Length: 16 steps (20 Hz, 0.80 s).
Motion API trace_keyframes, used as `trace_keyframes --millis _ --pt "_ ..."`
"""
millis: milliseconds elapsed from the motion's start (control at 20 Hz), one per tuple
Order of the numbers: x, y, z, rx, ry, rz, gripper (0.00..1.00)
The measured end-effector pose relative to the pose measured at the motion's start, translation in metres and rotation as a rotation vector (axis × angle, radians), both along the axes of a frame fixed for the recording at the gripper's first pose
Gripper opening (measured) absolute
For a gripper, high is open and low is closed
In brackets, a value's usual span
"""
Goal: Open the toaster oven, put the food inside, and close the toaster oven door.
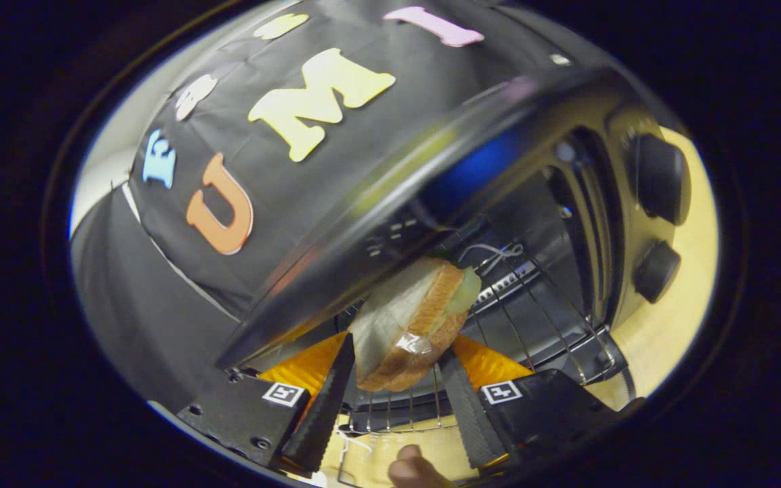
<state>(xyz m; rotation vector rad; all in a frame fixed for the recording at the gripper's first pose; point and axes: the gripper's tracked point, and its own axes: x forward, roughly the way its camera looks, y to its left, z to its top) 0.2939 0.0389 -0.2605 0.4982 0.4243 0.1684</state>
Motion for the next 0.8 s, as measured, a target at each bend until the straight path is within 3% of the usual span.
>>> trace_keyframes --millis 200,800 --pt "0.004 -0.005 -0.006 -0.239 -0.043 0.011 0.98" --pt "-0.016 -0.009 -0.03 -0.634 0.097 -0.037 1.0"
